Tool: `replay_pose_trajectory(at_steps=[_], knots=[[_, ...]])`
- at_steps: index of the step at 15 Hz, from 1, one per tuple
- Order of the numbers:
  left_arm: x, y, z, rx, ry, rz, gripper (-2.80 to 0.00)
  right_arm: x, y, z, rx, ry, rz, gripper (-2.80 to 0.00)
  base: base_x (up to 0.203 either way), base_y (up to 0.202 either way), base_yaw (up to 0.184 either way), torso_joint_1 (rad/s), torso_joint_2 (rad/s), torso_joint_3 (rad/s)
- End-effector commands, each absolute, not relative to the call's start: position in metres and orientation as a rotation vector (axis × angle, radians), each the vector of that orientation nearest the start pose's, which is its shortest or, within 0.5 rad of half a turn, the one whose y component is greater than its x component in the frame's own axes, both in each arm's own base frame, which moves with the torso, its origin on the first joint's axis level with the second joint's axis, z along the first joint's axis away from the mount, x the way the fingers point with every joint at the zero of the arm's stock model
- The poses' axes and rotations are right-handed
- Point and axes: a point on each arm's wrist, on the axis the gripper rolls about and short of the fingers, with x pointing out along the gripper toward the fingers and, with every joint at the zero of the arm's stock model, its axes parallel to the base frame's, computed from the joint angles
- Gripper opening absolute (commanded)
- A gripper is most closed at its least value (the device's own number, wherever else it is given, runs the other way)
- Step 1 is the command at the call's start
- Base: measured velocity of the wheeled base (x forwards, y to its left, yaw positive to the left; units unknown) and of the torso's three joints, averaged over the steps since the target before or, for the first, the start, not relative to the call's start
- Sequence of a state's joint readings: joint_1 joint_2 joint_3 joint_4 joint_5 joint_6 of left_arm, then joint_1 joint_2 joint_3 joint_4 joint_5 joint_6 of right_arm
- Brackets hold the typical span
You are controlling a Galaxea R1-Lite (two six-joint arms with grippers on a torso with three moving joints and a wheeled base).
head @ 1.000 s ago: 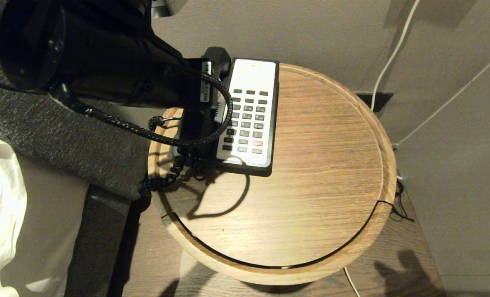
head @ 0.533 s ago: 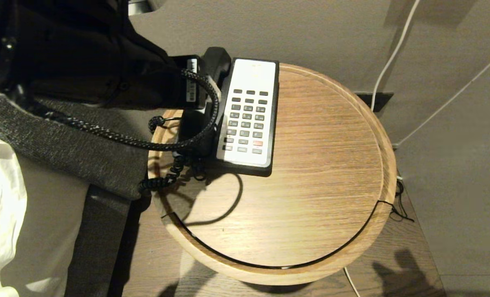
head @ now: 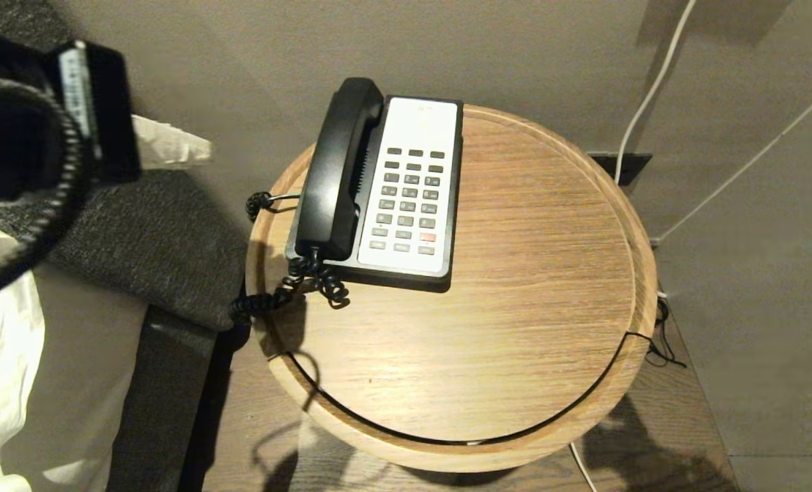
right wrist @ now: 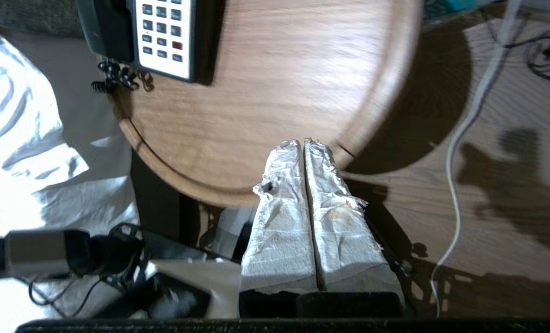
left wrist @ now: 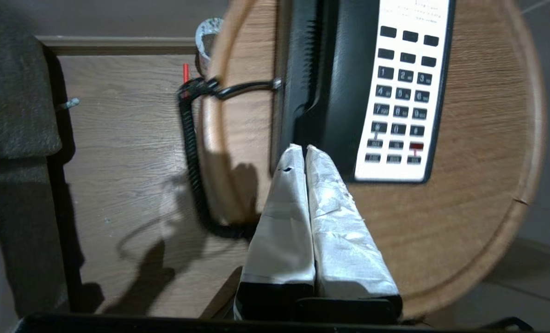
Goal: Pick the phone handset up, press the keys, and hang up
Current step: End the call using the dial pad
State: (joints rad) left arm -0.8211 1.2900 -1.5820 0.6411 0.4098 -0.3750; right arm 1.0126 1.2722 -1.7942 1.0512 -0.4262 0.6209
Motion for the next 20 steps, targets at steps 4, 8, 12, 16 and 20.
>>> replay_pose_trajectory(at_steps=[4,8,12,16,20], knots=[[0.054,-0.042,0.384,-0.274,0.229,-0.362,-2.8,0.125,0.187,0.366,0.166,0.662,0.41,-2.8,0.0,0.0,0.0,0.0,0.0,0.0],[0.039,-0.024,0.378,-0.328,0.207,-0.332,-2.8,0.143,0.239,0.342,0.133,0.705,0.457,-2.8,0.0,0.0,0.0,0.0,0.0,0.0],[0.034,-0.02,0.376,-0.339,0.207,-0.333,-2.8,0.152,0.262,0.329,0.131,0.708,0.46,-2.8,0.0,0.0,0.0,0.0,0.0,0.0],[0.032,-0.018,0.376,-0.342,0.203,-0.329,-2.8,0.16,0.27,0.323,0.141,0.695,0.444,-2.8,0.0,0.0,0.0,0.0,0.0,0.0],[0.03,-0.016,0.375,-0.343,0.201,-0.328,-2.8,0.17,0.275,0.318,0.14,0.68,0.406,-2.8,0.0,0.0,0.0,0.0,0.0,0.0]])
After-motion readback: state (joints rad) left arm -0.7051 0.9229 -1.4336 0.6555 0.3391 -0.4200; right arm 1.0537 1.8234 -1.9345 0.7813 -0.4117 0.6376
